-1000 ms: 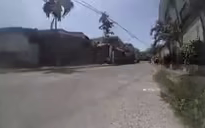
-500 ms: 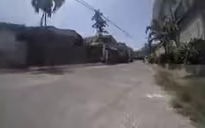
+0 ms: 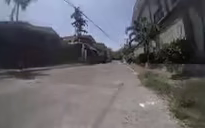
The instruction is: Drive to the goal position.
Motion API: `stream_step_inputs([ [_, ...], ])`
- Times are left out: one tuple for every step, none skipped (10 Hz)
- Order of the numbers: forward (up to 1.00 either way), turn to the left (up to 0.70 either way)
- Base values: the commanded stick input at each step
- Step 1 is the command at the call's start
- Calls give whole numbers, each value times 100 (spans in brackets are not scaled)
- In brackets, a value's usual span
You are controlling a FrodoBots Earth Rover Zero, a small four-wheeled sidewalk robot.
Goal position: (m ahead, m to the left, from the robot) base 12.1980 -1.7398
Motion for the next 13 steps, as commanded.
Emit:
stream_step_inputs([
  [100, 0],
  [100, 0],
  [100, 0],
  [100, 0],
  [100, 0],
  [100, 0],
  [100, 0],
  [100, -2],
  [100, -14],
  [100, -38],
  [100, -40],
  [100, -40],
  [100, -40],
])
